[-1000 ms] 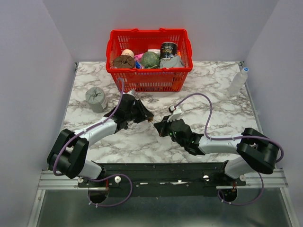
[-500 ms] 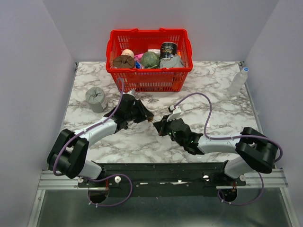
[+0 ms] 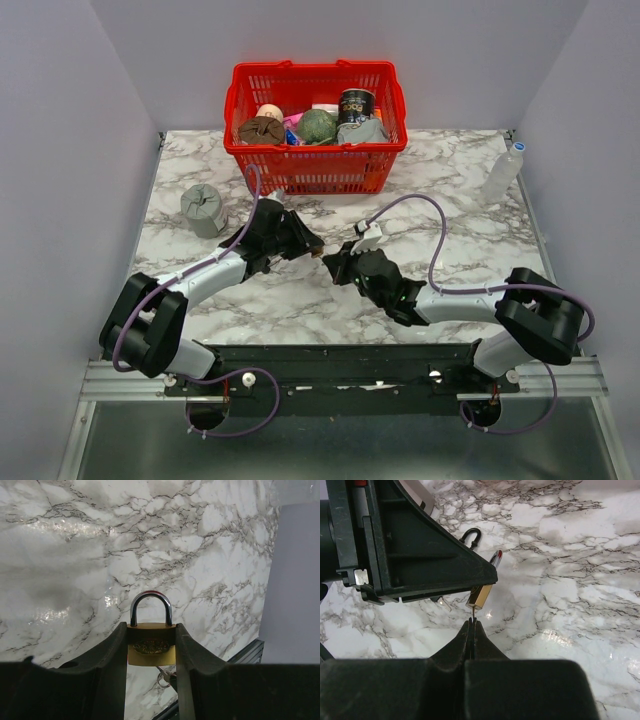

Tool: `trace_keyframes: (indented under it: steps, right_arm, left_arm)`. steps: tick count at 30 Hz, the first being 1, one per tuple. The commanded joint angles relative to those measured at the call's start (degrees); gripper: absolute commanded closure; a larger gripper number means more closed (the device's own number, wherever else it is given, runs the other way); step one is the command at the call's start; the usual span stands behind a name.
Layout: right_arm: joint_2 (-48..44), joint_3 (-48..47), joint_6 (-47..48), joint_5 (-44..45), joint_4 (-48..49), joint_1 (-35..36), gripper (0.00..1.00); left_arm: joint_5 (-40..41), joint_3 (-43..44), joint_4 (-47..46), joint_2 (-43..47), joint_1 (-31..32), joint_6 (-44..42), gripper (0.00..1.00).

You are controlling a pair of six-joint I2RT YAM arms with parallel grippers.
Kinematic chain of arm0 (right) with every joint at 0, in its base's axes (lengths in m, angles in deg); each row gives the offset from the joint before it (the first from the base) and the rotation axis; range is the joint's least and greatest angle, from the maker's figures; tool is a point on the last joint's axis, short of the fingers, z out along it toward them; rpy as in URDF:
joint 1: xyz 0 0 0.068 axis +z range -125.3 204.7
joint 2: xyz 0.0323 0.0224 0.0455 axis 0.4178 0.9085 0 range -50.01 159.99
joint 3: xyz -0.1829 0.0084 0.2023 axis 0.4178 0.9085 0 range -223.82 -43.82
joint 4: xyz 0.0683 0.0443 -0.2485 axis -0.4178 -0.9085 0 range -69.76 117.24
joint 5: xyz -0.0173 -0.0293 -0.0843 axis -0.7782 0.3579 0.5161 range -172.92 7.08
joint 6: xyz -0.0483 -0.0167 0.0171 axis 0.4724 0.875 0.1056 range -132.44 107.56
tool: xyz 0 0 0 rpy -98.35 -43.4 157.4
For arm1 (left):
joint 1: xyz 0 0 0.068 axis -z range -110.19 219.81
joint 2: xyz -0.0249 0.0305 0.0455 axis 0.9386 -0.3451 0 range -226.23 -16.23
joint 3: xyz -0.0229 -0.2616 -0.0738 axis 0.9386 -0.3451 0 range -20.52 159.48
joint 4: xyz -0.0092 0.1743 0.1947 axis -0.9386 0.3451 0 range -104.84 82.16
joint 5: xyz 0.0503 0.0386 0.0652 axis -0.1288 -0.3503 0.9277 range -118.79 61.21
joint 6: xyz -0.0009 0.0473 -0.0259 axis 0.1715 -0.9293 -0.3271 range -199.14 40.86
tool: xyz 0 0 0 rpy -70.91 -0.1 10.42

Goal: Unlock with the key

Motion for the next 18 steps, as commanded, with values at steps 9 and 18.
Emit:
trace_keyframes:
  steps: [9, 18]
  right_arm:
    - [2.0, -0.96, -1.02, 4.15, 4.46, 0.37, 0.99]
    - [5.61, -2.72, -1.63, 4.32, 5.43, 0.45, 0.99]
  left_arm:
    - [-0.7, -1.41, -3.0, 1.25, -0.27, 2.47, 1.0]
    - [-1.4, -2.12, -3.96, 1.87, -1.06, 3.52, 1.0]
